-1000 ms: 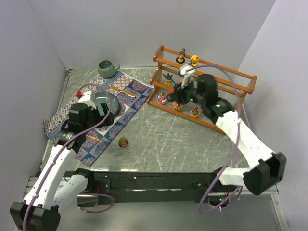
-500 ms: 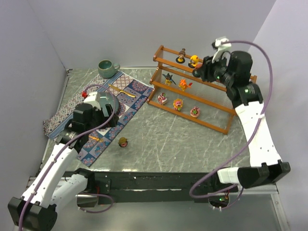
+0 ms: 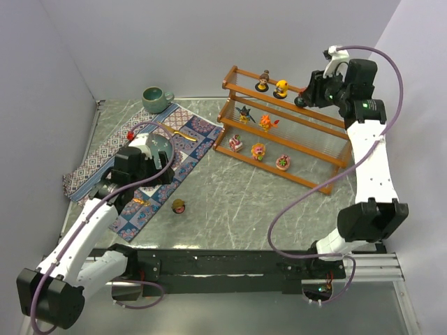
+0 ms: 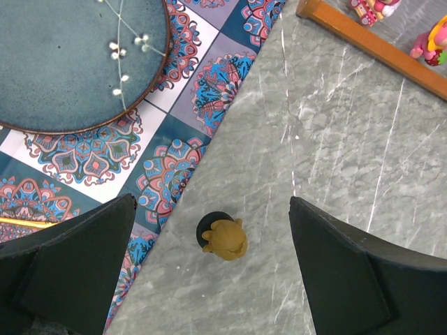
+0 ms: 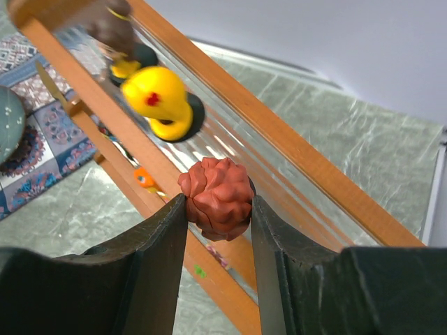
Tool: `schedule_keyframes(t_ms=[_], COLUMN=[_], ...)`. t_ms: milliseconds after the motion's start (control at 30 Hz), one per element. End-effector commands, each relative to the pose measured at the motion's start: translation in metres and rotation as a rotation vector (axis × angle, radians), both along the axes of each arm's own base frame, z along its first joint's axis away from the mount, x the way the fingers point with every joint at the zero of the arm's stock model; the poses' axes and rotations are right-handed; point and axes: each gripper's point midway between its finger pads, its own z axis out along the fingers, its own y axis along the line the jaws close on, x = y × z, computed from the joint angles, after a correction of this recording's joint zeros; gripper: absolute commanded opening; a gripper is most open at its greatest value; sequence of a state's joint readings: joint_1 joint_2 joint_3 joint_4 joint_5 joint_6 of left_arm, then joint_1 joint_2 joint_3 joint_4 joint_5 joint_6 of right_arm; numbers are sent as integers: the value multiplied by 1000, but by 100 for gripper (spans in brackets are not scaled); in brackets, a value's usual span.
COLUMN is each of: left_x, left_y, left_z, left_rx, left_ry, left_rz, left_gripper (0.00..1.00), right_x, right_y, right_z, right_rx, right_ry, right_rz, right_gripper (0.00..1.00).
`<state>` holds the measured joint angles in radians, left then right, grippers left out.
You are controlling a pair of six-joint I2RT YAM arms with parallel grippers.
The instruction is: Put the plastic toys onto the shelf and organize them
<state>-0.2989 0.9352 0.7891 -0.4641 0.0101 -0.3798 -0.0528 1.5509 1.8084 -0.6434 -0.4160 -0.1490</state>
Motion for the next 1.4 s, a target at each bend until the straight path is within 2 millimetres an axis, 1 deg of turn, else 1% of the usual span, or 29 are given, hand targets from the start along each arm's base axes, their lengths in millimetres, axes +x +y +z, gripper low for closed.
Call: schedule_keyframes(t_ms=[0,67,100,167,200,267,333,367,433,467,633,900,1133,1333,1367], left_x=[13,15,15,17,17,18,19,20,20,21,21,21,21,20,20], left_y=[-3,-3,-4,-1,-1,0,0,2,2,2,0,-1,-2,-2,-2], left_z=[13,13,12,11,10,9,8,8,7,7,6,4,5,6,7], left_rx=[6,5,3,3,1,0,-2,-3,-6,-6,-14,-15,-20,-20,-21], left_ry=[-65,-66,-62,-59,-55,-52,-48,-47,-44,-43,-38,-33,-35,-40,-41], left_rz=[-23,-26,-29,-24,-24,-21,-22,-18,-20,-20,-32,-41,-47,-49,-49], left_gripper=[97,97,97,97,97,97,97,97,97,97,97,97,97,97,97], right_x=[5,10,11,16,17,21,24,26,28,31,34,35,28,28,27], right_y=[-4,-7,-8,-11,-10,-9,-9,-9,-9,-9,-9,-8,-6,-5,-5], right_z=[25,20,23,16,17,10,11,8,8,4,1,-6,-2,-7,-7], right_rx=[8,10,8,7,6,7,6,9,9,9,12,21,19,26,27], right_ry=[-68,-51,-55,-33,-32,-16,-21,-14,-13,-5,2,26,19,33,36], right_rz=[34,41,44,42,48,55,60,63,66,66,72,83,101,102,102], right_gripper=[22,22,22,22,22,22,22,22,22,22,23,25,27,34,37])
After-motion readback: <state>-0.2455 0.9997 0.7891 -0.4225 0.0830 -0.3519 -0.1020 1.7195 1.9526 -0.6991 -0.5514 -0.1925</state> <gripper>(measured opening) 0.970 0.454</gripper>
